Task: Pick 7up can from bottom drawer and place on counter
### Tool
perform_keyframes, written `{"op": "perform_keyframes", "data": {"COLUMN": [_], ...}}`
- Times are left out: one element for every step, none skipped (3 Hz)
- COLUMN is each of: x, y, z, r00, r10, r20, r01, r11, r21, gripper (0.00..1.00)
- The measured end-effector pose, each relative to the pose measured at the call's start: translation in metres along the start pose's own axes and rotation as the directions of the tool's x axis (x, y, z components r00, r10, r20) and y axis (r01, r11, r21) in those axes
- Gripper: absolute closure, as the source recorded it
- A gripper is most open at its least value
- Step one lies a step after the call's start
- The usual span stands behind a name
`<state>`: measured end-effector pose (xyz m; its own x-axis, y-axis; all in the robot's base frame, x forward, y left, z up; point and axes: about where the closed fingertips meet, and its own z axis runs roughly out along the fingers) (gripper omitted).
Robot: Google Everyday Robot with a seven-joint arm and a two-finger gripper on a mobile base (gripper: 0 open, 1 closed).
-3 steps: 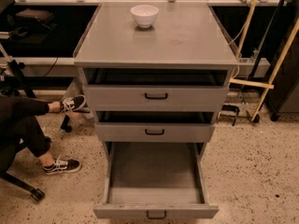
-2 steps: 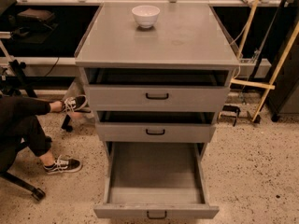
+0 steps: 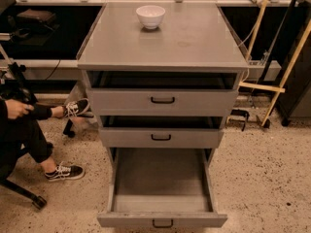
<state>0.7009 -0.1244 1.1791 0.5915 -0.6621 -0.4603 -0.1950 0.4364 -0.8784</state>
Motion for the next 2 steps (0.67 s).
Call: {"op": "perform_keyframes", "data": {"x": [0.079, 0.123], "y": [0.040, 0.082], "z": [0.037, 0.071], "r00": [0.997, 0.990], "r10": [0.015, 0.075], "r20": [-0.072, -0.117], "r01": [-0.025, -0.104], "r11": [0.9899, 0.9581], "r21": [-0.140, -0.267], "gripper": [1.00, 1.00]}}
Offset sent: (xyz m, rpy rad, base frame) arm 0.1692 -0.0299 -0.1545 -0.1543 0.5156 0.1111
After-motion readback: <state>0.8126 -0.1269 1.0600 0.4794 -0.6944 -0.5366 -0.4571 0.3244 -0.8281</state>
